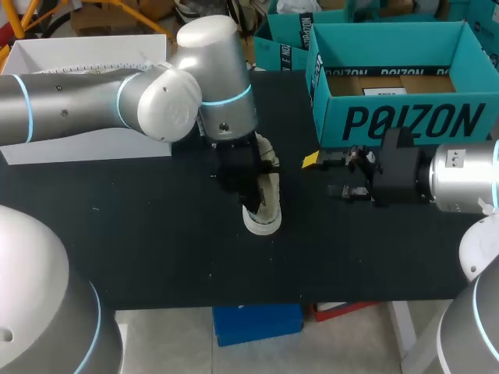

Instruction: Take the shoe out of the shoebox, open the shoe tongue, remove and reinsert the insole, then place the shoe into the shoebox

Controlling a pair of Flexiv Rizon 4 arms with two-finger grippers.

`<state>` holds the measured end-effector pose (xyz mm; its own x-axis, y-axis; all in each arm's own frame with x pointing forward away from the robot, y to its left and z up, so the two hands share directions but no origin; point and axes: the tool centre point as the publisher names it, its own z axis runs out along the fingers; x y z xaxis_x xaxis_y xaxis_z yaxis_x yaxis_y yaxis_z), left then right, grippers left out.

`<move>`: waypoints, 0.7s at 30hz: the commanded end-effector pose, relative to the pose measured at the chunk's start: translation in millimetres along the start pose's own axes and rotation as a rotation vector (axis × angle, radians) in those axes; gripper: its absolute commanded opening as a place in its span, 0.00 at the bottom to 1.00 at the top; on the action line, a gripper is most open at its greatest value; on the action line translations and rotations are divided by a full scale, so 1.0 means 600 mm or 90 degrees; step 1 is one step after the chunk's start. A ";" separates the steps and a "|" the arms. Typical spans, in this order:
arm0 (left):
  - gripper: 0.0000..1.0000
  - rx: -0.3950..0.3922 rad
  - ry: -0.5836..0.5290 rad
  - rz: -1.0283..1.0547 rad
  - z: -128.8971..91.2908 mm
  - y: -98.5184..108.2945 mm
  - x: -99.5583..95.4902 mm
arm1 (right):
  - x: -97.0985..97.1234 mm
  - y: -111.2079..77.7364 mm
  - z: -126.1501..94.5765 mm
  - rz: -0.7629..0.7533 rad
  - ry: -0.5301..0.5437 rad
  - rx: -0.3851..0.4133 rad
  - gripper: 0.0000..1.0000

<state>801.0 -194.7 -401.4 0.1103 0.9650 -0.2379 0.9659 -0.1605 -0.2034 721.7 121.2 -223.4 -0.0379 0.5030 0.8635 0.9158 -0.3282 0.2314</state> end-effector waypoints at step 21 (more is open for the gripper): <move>0.00 -0.043 0.031 -0.026 -0.016 0.015 -0.015 | 0.001 0.000 0.001 0.000 -0.001 -0.001 1.00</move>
<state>813.4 -209.0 -406.9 0.0807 0.9788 -0.1881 0.9811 -0.1113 -0.1582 721.7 121.1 -223.4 -0.0379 0.5030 0.8635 0.9158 -0.3282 0.2314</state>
